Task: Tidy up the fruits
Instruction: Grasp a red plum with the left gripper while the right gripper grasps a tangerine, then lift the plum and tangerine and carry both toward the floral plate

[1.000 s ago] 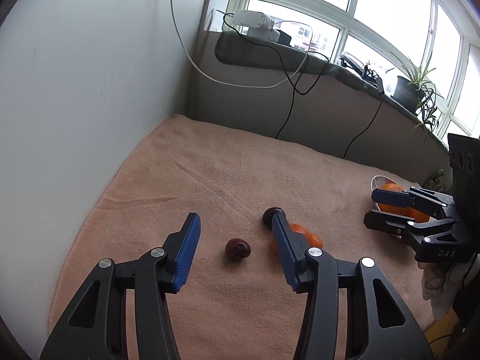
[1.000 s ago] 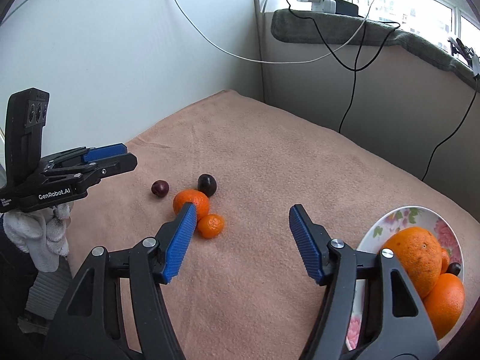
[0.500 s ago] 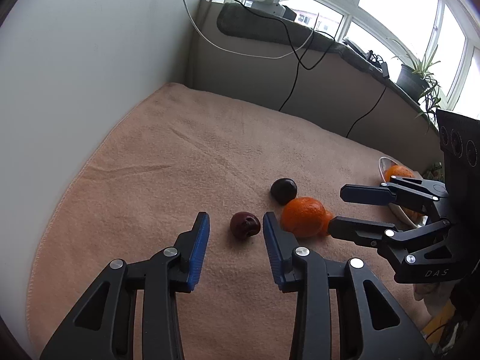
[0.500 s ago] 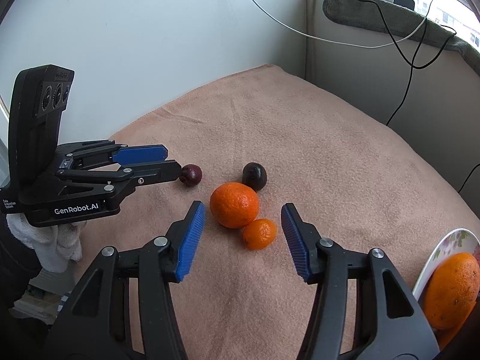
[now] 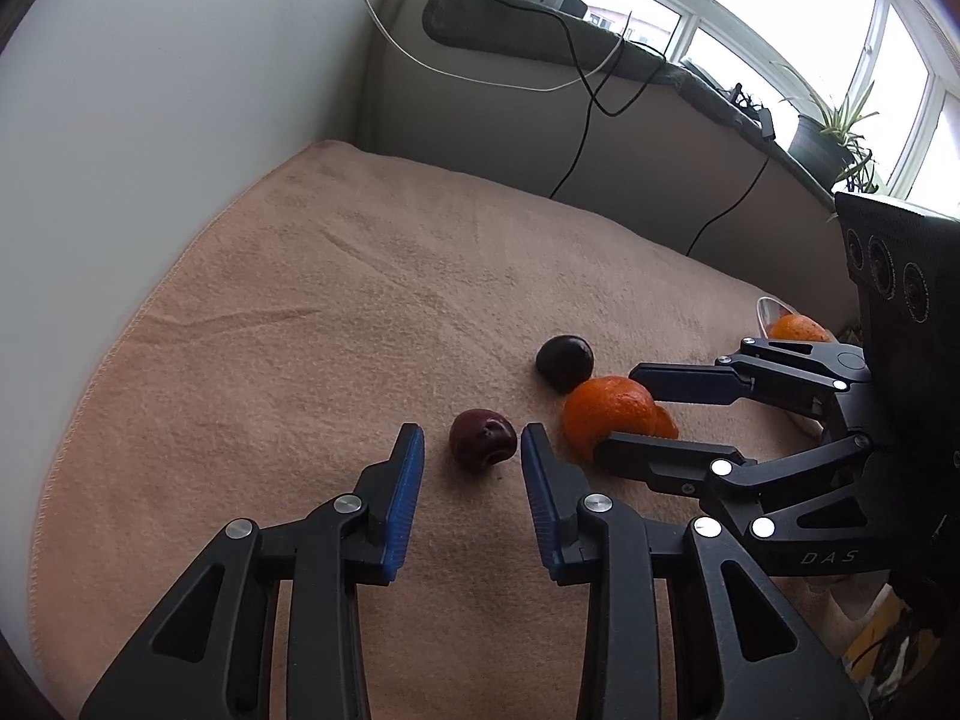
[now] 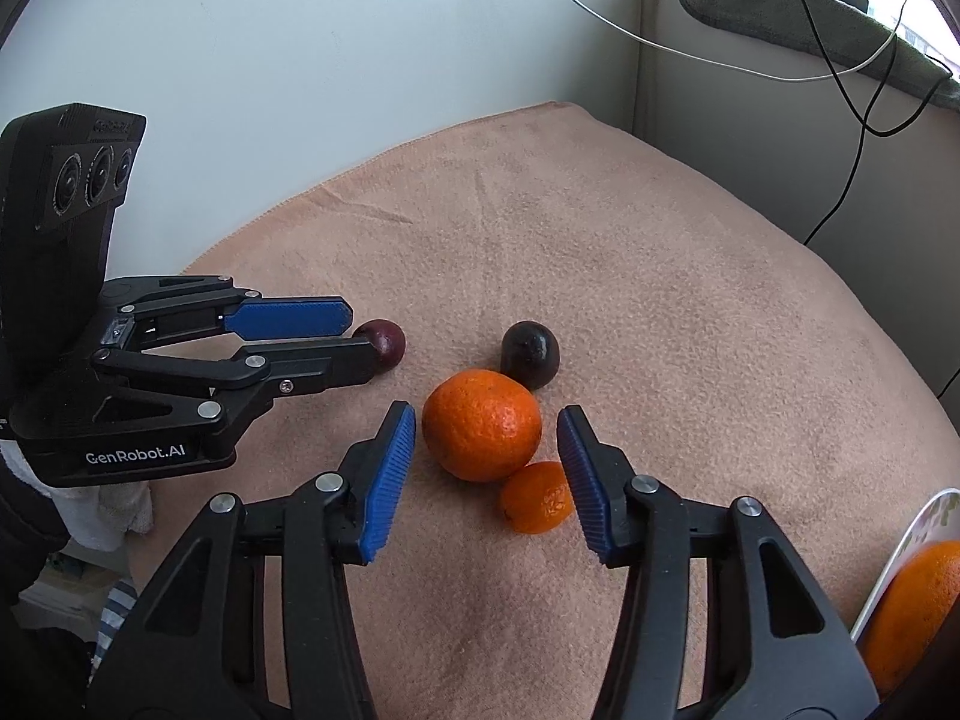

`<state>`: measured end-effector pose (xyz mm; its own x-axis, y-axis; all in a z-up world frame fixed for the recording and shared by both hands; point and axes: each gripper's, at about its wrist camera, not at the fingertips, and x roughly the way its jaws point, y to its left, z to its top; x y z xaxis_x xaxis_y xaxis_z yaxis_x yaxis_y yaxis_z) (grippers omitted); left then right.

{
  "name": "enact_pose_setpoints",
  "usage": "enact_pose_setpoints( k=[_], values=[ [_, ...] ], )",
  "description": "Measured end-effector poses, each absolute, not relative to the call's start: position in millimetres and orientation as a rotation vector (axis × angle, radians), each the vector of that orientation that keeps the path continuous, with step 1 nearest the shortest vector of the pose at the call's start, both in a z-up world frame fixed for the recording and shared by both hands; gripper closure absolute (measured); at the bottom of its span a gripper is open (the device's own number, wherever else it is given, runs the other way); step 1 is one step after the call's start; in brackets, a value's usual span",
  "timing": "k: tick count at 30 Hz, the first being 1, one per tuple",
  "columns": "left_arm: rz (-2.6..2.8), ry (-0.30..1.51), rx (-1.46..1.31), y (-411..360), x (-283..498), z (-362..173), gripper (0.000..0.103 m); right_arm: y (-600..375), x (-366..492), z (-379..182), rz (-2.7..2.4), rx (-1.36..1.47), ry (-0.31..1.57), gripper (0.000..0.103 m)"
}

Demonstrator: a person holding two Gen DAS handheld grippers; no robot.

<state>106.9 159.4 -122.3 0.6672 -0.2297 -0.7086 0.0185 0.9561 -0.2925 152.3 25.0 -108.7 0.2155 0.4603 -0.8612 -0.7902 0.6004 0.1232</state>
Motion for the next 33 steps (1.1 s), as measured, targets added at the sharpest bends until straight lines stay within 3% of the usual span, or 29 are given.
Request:
enact_pose_setpoints(
  k=[10,33],
  values=[
    [-0.165,0.848,-0.26,156.7,111.6,-123.9,0.081,31.9,151.8,-113.9,0.902,-0.388,1.025,0.059],
    [-0.149,0.78,-0.26,152.5,96.6,-102.2,0.081,1.4,141.1,-80.9,0.851,-0.352,0.94,0.06]
  ],
)
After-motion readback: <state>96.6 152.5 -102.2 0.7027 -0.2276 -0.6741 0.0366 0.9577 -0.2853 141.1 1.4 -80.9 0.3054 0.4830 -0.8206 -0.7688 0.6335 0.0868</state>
